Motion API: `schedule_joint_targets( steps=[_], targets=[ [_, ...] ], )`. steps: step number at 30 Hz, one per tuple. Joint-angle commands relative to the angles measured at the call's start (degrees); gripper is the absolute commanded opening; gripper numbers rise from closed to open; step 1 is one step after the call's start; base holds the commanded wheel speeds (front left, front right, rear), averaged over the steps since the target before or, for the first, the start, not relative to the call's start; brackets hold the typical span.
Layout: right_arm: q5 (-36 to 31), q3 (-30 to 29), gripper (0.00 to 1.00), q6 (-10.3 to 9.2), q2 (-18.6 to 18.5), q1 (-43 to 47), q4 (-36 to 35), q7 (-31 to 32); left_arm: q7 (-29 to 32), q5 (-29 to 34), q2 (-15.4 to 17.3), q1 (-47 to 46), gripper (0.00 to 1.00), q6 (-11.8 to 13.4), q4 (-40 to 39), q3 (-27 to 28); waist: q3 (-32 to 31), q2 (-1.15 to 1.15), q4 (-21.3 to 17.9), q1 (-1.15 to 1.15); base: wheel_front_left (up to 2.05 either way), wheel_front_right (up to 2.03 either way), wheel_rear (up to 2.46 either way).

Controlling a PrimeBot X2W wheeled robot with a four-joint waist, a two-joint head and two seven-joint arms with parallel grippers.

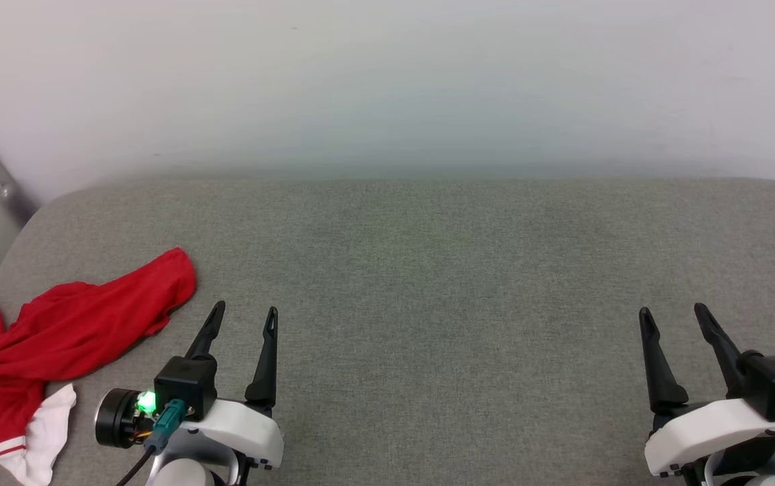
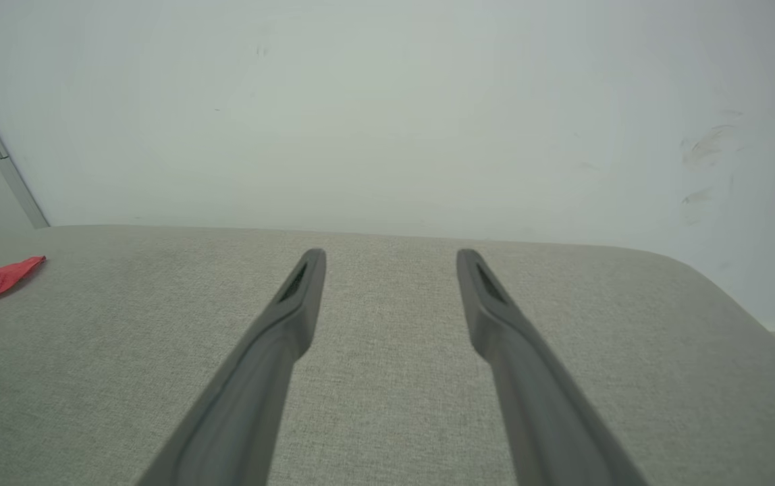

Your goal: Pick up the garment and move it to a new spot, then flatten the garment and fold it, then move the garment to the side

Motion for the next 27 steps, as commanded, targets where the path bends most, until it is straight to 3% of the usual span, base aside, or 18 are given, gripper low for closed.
schedule_joint_targets(
  steps=[1,21,27],
  targets=[
    [0.14,-0.11,1.0,-0.02,0.19,-0.05,0.13,-0.22,-0.17,-0.15,-0.11,-0.36,1.0,-0.11,0.29,0.03,-0.01,0.0,0.02,0.0,0.0,0.0,0.0],
    [1.57,0.41,1.0,-0.02,0.18,-0.39,0.76,-1.55,-0.17,-0.83,-0.17,-0.98,1.0,-0.53,2.16,0.46,-0.11,0.0,0.43,0.0,0.0,0.0,0.0],
    [0.93,0.46,1.0,-0.02,0.18,-0.18,0.25,-1.4,-0.17,-1.05,-0.32,-1.61,1.0,-0.24,2.4,0.66,-0.17,0.0,2.68,0.0,0.0,0.0,0.0]
  ],
)
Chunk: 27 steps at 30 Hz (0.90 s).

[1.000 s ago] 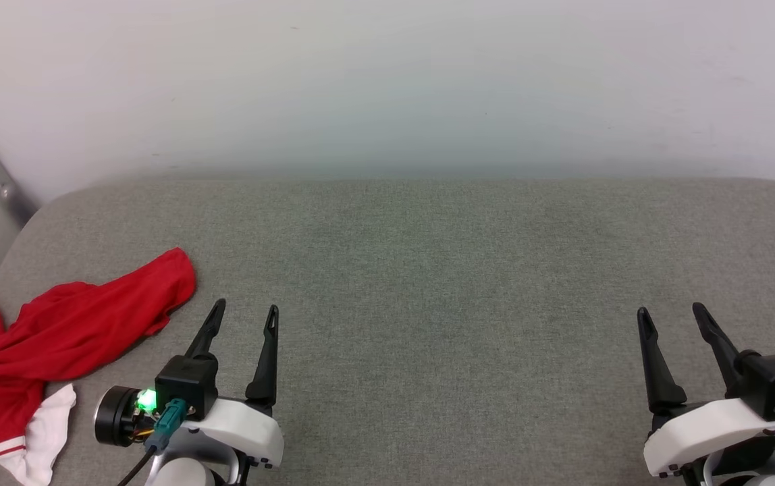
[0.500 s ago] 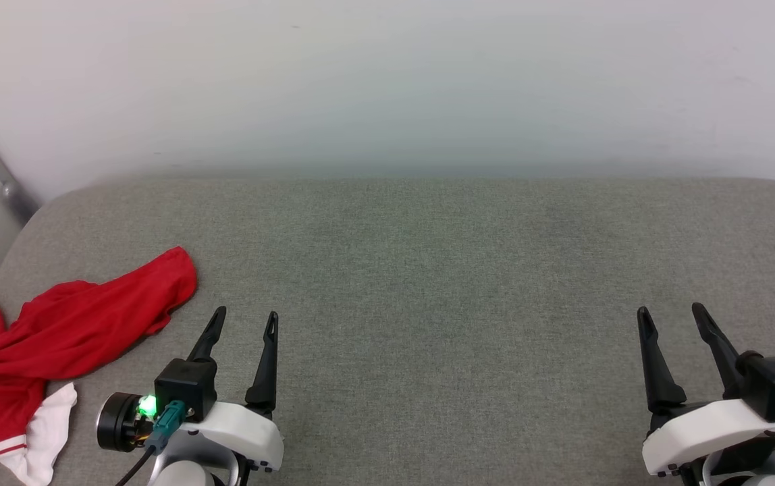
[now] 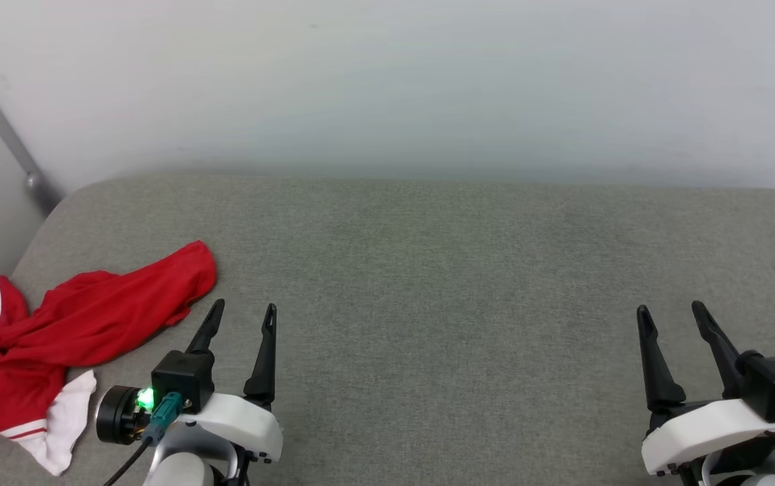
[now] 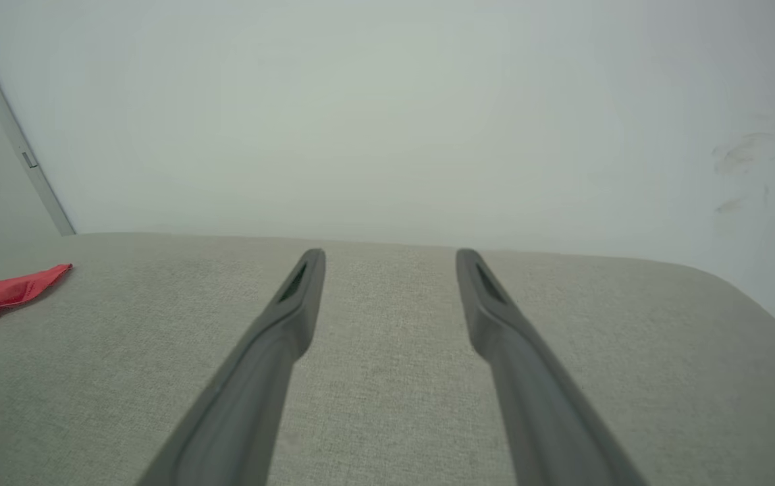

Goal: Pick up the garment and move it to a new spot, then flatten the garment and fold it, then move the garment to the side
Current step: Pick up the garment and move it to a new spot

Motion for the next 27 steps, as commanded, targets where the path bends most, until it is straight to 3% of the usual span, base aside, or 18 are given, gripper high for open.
schedule_joint_targets(
  steps=[1,15,27],
  targets=[
    [-0.15,0.07,1.0,-0.02,0.17,0.02,-0.31,-0.02,-0.17,-0.31,0.05,-0.45,1.0,0.29,0.01,0.29,0.02,0.0,1.23,0.0,0.0,0.0,0.0],
    [-1.2,2.2,1.0,-0.02,0.13,-1.24,-1.46,0.51,-0.16,-2.35,0.5,-0.63,1.0,0.52,0.38,3.08,1.27,0.0,14.34,0.0,0.0,0.0,0.0],
    [-2.53,6.15,1.0,-0.02,0.12,-2.5,-1.98,1.11,-0.17,-3.96,1.46,-0.79,1.0,1.15,2.74,4.95,2.09,0.0,21.6,0.0,0.0,0.0,0.0]
  ],
)
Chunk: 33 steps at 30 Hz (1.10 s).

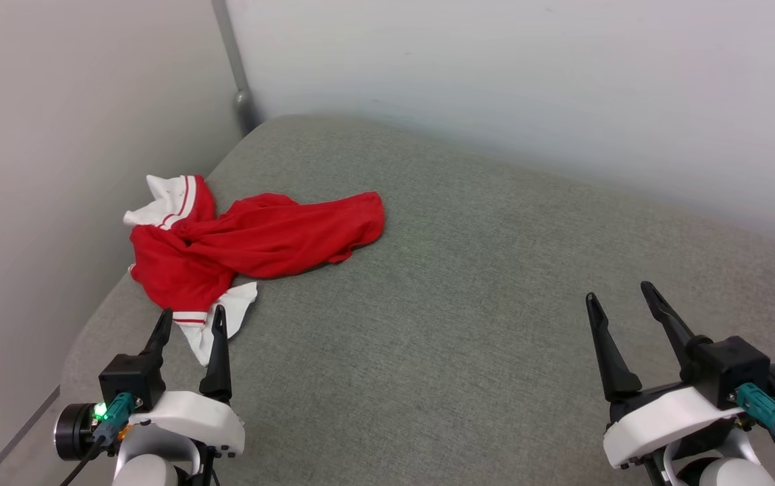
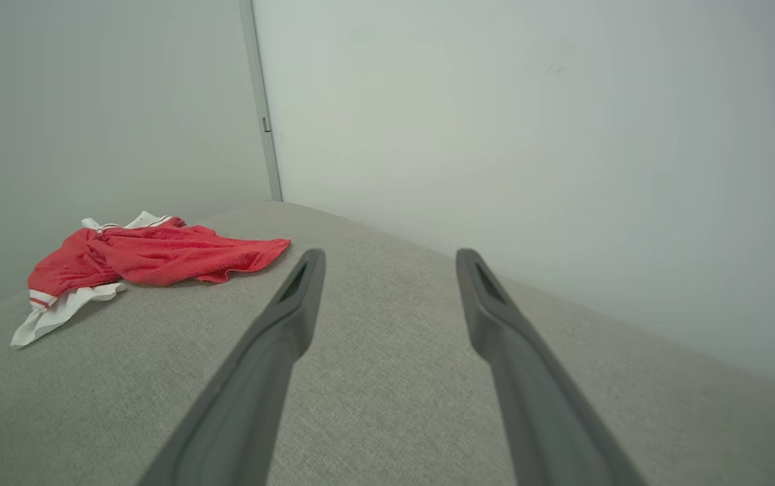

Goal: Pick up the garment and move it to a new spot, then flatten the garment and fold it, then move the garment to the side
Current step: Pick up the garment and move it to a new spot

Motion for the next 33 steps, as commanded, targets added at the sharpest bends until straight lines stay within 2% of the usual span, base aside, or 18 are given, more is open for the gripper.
schedule_joint_targets(
  steps=[1,11,23,27,33],
  targets=[
    [-0.28,0.37,1.0,-0.02,0.06,-0.65,-0.02,-0.03,-0.17,-0.12,0.12,-0.26,1.0,0.28,0.02,0.03,0.23,0.0,1.41,0.0,0.0,0.0,0.0],
    [0.6,1.41,1.0,-0.02,0.06,-0.91,0.21,-0.3,-0.17,-0.45,0.87,-0.47,1.0,0.83,-0.91,0.45,0.62,0.0,4.51,0.0,0.0,0.0,0.0],
    [1.11,1.15,1.0,-0.02,0.06,-1.56,0.99,-0.47,0.01,-0.04,1.23,-1.88,1.0,1.59,-1.53,-0.19,1.05,0.0,5.19,0.0,0.0,0.0,0.0],
    [0.76,1.5,1.0,-0.02,0.05,-2.73,0.19,0.23,0.26,-0.07,2.1,-4.8,1.0,2.1,-1.97,0.17,3.01,0.0,3.67,0.0,0.0,0.0,0.0],
    [-0.73,2.09,1.0,-0.02,-0.1,-6.02,-1.14,1.89,4.35,-1.71,5.48,-13.65,1.0,0.41,-0.76,1.41,8.8,0.0,-0.54,0.0,0.0,0.0,0.0]
  ],
)
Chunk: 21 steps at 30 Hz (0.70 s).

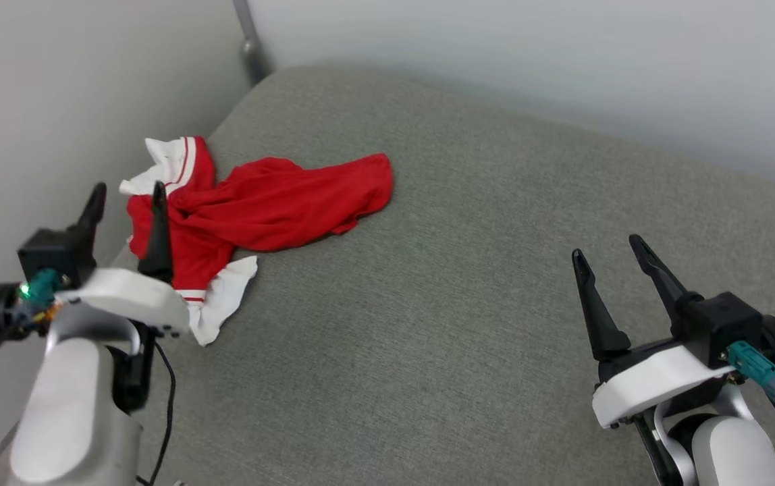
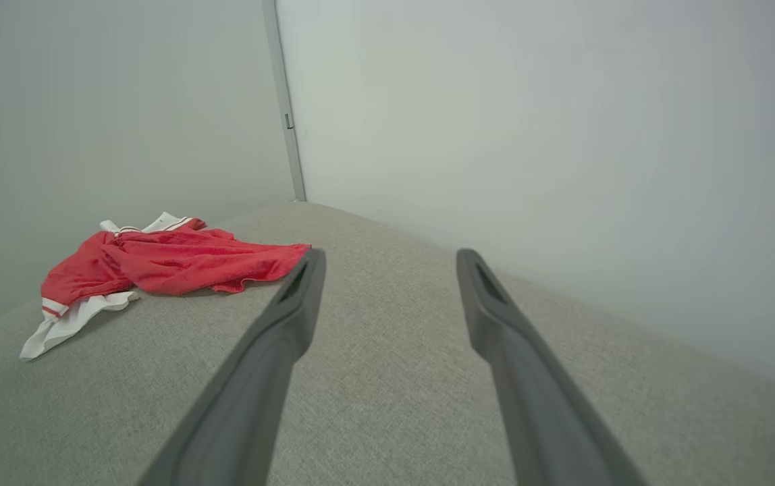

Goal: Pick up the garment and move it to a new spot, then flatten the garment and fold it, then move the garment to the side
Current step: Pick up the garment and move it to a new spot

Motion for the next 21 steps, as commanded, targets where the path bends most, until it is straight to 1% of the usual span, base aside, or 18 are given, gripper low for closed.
schedule_joint_targets(
  steps=[1,5,9,12,15,17,18,21],
  targets=[
    [-0.2,0.1,1.0,-0.03,-0.21,-1.04,-0.25,0.22,0.87,-0.45,0.41,-1.74,1.0,-0.24,0.3,0.28,3.44,0.0,-3.09,0.0,0.0,0.0,0.0],
    [-0.29,0.76,1.0,-0.04,-0.69,-3.44,-0.81,0.63,7.95,-2.64,4.23,-8.45,1.0,-1.99,2.92,1.32,8.24,0.0,-6.47,0.0,0.0,0.0,0.0],
    [-0.68,0.66,1.0,-0.03,-1.2,-5.38,-1.01,0.4,18.72,-5.13,8.89,-13.7,1.0,-3.5,6.98,1.28,12.11,0.0,-9.63,0.0,0.0,0.0,0.0],
    [-0.95,0.61,1.0,-0.03,-1.15,-6.56,-1.17,0.11,27.71,-8.28,12.16,-16.13,1.0,-4.42,10.25,0.89,14.5,0.0,-11.64,0.0,0.0,0.0,0.0],
    [-1.01,0.43,1.0,-0.03,-0.95,-7.57,-1.02,-0.38,36.85,-11.69,14.53,-17.01,1.0,-4.73,14.1,0.41,16.11,0.0,-13.14,0.0,0.0,0.0,0.0],
    [-0.97,0.63,1.0,-0.03,-0.82,-7.92,-0.85,-0.76,41.85,-13.74,16.22,-17.12,1.0,-4.77,16.51,0.44,16.97,0.0,-14.06,0.0,0.0,0.0,0.0],
    [-0.89,0.71,1.0,-0.03,-0.75,-8.18,-0.74,-0.82,43.82,-14.62,16.92,-16.98,1.0,-4.81,17.5,0.43,17.45,0.0,-14.49,0.0,0.0,0.0,0.0],
    [-0.87,0.69,1.0,-0.03,-0.64,-8.73,-0.43,-1.29,48.23,-17.27,17.4,-16.66,1.0,-4.86,20.44,0.71,18.39,0.0,-15.2,0.0,0.0,0.0,0.0]
  ],
)
